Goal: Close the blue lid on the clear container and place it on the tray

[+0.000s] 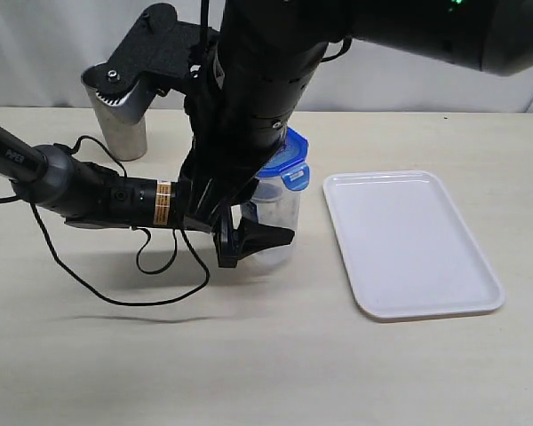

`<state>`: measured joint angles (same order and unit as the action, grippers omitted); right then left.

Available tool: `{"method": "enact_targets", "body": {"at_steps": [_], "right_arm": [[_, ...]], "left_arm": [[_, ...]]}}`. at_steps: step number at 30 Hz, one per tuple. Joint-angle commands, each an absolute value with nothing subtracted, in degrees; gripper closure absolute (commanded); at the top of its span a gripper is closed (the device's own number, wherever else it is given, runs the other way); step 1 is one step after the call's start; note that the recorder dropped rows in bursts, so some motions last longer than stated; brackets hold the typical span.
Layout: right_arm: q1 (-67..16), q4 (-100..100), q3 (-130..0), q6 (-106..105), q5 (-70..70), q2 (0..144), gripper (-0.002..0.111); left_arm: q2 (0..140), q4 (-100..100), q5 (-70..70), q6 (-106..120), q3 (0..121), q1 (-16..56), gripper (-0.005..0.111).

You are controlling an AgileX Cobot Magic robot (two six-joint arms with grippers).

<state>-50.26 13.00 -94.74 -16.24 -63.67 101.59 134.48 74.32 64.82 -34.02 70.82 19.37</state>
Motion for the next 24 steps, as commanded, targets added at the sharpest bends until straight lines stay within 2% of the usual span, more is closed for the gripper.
{"method": "enact_targets", "body": {"at_steps": [1, 6, 10, 13, 18, 24], "right_arm": [[-49.0, 13.9, -94.6, -20.9, -64.7, 101.3, 0.054], [-42.3, 12.4, -94.6, -27.9, -65.9, 101.2, 0.055], [-37.1, 6.7, -93.7, -35.9, -66.2, 101.2, 0.065], [-36.5, 4.3, -92.3, -41.1, -65.5, 101.2, 0.063], [-37.0, 6.4, -89.7, -49.1, -61.2, 101.2, 0.055], [-37.0, 14.2, -86.5, -50.1, -59.6, 101.2, 0.054]], "left_arm": [[133.7, 74.9, 66.4, -34.3, 71.0, 19.2, 0.107], [133.7, 76.2, 66.5, -33.2, 71.0, 19.2, 0.107], [133.7, 76.3, 66.5, -33.2, 71.0, 19.2, 0.107], [133.7, 76.3, 66.5, -33.2, 71.0, 19.2, 0.107], [133.7, 76.4, 66.5, -33.2, 71.0, 19.2, 0.107], [133.7, 76.4, 66.5, -32.8, 71.0, 19.2, 0.107]]}}
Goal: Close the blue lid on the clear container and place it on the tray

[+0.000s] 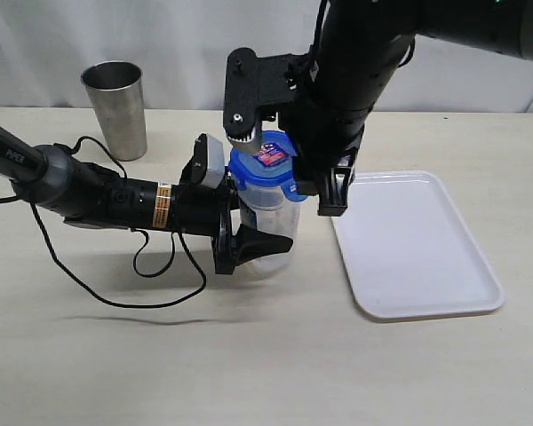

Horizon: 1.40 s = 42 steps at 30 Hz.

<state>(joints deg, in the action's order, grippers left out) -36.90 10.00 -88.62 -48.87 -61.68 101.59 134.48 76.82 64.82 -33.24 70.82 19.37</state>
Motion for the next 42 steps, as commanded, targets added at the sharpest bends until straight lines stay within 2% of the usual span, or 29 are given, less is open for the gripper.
{"method": "enact_targets", "body": {"at_steps": [1, 7, 10, 17, 20, 22, 26, 30, 35, 42], "right_arm": [[-37.0, 14.2, -85.8, -50.1, -58.2, 101.2, 0.054], [-39.3, 15.1, -84.2, -50.2, -52.2, 101.2, 0.056], [-40.4, 15.8, -84.2, -50.2, -51.4, 101.2, 0.06], [-40.8, 15.9, -84.2, -47.1, -51.4, 104.7, 0.06], [-40.8, 16.1, -84.2, -45.2, -50.5, 106.0, 0.067], [-40.8, 15.8, -84.0, -44.9, -49.5, 106.9, 0.067], [-40.8, 16.8, -77.4, -43.5, -41.2, 107.2, 0.069], [-40.8, 17.6, -72.4, -41.1, -34.1, 107.2, 0.077], [-41.0, 17.4, -71.8, -41.1, -32.8, 107.2, 0.081], [-41.0, 11.5, -72.0, -40.8, -34.7, 105.5, 0.081]], "left_arm": [[133.7, 76.4, 66.5, -32.8, 71.0, 19.2, 0.107], [133.7, 76.4, 66.6, -32.8, 71.0, 19.2, 0.107], [133.7, 76.4, 66.6, -32.8, 71.0, 19.2, 0.107], [133.7, 76.3, 69.4, -32.8, 71.0, 19.2, 0.107], [133.7, 76.3, 69.6, -32.8, 71.0, 19.2, 0.107], [133.7, 76.3, 70.0, -32.8, 71.0, 19.2, 0.107], [133.7, 76.3, 70.0, -32.8, 71.0, 19.2, 0.107], [133.7, 76.9, 70.0, -33.2, 71.0, 19.2, 0.107], [133.7, 76.9, 70.0, -33.3, 71.0, 19.2, 0.107], [133.7, 75.8, 70.0, -31.9, 71.0, 19.2, 0.107]]}}
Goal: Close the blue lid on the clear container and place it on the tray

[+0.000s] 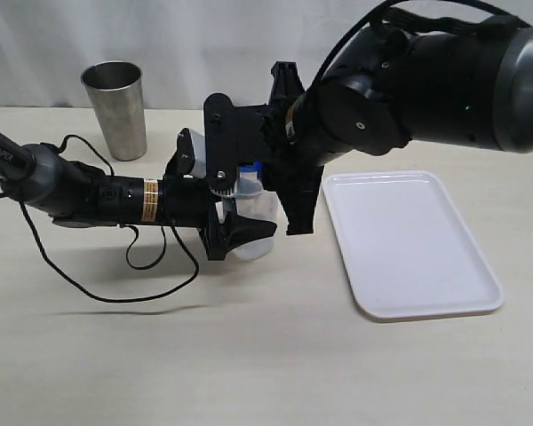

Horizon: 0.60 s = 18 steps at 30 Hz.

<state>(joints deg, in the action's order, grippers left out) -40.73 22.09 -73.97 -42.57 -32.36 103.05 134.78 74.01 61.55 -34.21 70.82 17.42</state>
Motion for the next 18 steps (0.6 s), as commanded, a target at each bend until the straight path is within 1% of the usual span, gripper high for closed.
{"method": "enact_targets", "body": {"at_steps": [1, 6, 8, 10, 12, 13, 18], "right_arm": [[-41.0, 9.0, -72.0, -40.8, -35.4, 105.1, 0.081], [-41.0, -2.7, -72.0, -41.9, -38.7, 103.1, 0.08], [-40.9, -5.9, -72.3, -41.9, -38.3, 102.3, 0.075], [-40.5, -7.5, -73.8, -39.2, -38.7, 101.7, 0.065], [-39.6, -7.5, -76.8, -34.8, -41.3, 101.8, 0.058], [-39.1, -7.5, -78.5, -32.2, -42.4, 101.8, 0.056], [-35.2, -8.2, -86.4, -20.1, -46.5, 101.4, 0.057]], "left_arm": [[133.7, 75.7, 70.0, -31.7, 71.0, 19.2, 0.107], [133.7, 74.7, 70.0, -31.4, 71.0, 19.2, 0.107], [133.7, 74.7, 70.0, -31.4, 71.0, 19.2, 0.107], [133.7, 74.8, 70.0, -31.5, 71.0, 19.2, 0.107], [133.7, 74.8, 70.0, -31.5, 71.0, 19.2, 0.107], [133.7, 74.8, 70.0, -31.5, 71.0, 19.2, 0.107], [133.7, 74.8, 70.0, -31.5, 71.0, 19.2, 0.107]]}}
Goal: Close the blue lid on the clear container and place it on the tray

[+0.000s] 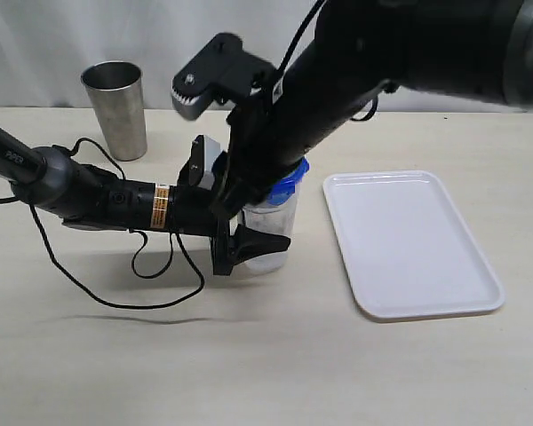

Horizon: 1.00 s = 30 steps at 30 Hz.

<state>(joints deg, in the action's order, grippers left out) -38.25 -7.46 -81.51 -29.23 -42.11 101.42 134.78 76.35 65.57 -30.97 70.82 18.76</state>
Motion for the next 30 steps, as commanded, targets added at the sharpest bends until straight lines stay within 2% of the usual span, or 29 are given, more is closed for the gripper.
{"method": "enact_targets", "body": {"at_steps": [1, 4, 14, 21, 27, 30], "right_arm": [[-34.2, -8.7, -87.4, -18.0, -46.8, 101.2, 0.057], [-31.3, -9.5, -89.2, -10.6, -47.0, 100.5, 0.057], [-21.2, -15.6, -87.4, -7.8, -54.7, 100.4, 0.057], [-15.2, -35.5, -81.0, -21.4, -53.9, 101.9, 0.057], [-14.6, -39.4, -80.9, -26.4, -52.3, 102.6, 0.071], [-14.6, -39.8, -80.9, -27.0, -52.6, 102.7, 0.071]], "left_arm": [[133.7, 74.8, 70.0, -31.5, 71.0, 19.2, 0.107], [133.7, 74.8, 70.0, -31.5, 71.0, 19.2, 0.107], [133.7, 74.6, 70.0, -31.5, 71.0, 19.2, 0.107], [133.7, 74.6, 70.0, -31.5, 71.0, 19.2, 0.107], [133.7, 75.2, 70.0, -31.7, 71.0, 19.2, 0.107], [133.7, 75.3, 70.0, -31.7, 71.0, 19.2, 0.107]]}}
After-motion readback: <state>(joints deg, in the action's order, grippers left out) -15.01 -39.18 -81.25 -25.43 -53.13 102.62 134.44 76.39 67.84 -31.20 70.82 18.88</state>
